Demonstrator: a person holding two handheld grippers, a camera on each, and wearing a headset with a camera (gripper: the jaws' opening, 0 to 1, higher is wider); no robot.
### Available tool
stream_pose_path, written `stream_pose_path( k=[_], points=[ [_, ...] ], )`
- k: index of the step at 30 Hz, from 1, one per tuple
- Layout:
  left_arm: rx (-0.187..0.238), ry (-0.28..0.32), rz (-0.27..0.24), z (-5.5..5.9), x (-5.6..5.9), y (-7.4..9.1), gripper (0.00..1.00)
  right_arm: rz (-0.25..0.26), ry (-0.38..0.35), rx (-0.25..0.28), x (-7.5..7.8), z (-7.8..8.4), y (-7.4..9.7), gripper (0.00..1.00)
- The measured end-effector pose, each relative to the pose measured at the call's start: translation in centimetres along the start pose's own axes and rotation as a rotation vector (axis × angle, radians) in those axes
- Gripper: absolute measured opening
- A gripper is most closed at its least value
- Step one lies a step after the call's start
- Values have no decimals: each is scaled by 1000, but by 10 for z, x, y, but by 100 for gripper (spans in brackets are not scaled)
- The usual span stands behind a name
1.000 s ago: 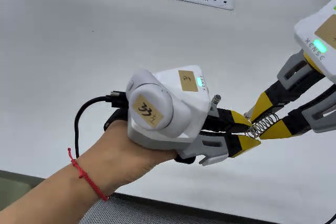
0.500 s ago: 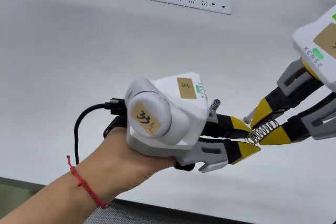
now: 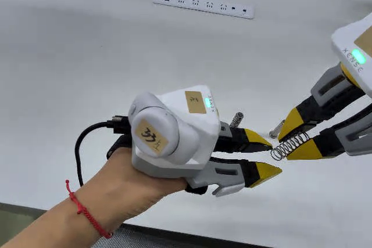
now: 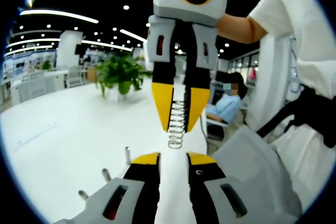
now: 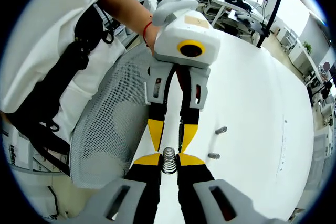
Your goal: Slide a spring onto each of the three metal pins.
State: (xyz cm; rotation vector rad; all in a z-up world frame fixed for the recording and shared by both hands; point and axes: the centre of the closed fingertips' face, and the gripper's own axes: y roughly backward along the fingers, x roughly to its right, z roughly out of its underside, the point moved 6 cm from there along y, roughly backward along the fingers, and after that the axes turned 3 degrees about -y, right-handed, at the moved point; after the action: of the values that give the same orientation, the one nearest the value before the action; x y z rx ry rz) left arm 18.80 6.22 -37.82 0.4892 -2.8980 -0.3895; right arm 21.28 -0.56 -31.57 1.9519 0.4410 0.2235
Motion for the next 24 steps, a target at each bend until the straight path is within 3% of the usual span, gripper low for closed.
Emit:
stream_pose_path(
  k=[14,24],
  points=[
    [-13,3,-73,8,-9,30,30,104,-116,47,6,15,11,12],
    [-28,-36,-121,10,-19,52,44,142,-184,34,12,35,18,12]
  ],
)
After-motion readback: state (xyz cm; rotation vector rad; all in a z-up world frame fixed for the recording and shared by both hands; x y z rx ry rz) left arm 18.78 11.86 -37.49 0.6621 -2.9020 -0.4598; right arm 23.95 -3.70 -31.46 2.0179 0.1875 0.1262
